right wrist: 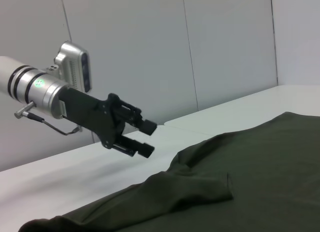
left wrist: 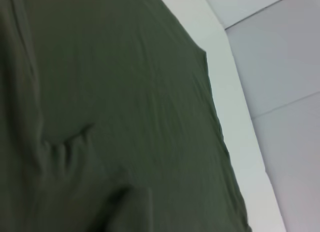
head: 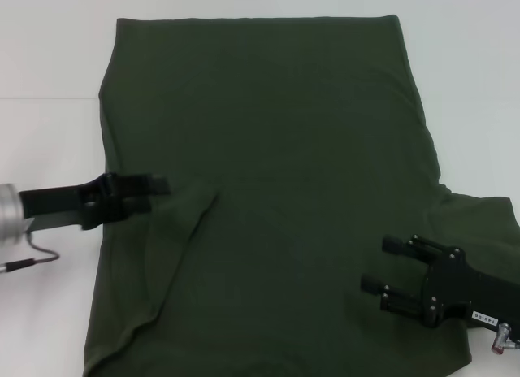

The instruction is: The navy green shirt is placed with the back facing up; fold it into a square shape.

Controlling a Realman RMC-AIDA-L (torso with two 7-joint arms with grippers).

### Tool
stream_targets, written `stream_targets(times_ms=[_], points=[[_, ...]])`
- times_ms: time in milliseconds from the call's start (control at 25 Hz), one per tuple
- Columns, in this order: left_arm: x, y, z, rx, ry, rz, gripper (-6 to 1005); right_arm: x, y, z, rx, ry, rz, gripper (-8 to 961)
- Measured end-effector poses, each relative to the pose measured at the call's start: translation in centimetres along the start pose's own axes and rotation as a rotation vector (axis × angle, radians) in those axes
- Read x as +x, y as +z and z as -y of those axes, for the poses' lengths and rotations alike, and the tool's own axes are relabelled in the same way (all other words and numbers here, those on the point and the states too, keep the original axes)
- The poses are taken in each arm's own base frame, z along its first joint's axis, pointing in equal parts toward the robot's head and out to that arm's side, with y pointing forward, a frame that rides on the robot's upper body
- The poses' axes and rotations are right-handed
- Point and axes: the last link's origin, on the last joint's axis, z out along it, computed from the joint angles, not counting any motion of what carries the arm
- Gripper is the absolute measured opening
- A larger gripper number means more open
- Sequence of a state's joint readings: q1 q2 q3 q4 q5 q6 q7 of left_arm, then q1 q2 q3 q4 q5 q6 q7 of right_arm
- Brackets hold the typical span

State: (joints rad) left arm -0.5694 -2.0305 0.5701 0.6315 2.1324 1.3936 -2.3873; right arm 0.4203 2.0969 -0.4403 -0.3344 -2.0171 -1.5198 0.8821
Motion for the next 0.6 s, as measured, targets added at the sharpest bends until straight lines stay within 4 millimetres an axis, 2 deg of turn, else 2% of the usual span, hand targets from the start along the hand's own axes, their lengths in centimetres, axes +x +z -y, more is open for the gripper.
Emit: stream_targets(times_ms=[160, 240, 600], points=[[0.0, -1.5, 1.5, 0.053, -0.005, -0.017, 560, 0.0, 0.0, 0.0, 0.000, 0.002, 0.000, 774], [-0.2, -1.7, 2.0, 0.072, -0.011, -0.027, 608, 0.0, 0.0, 0.0, 0.001, 0.001, -0.001, 774], [-1.3, 0.7, 2.3, 0.121, 0.027, -0.005, 863, 0.0, -0.1, 0.1, 0.005, 0.000, 0.001, 774]])
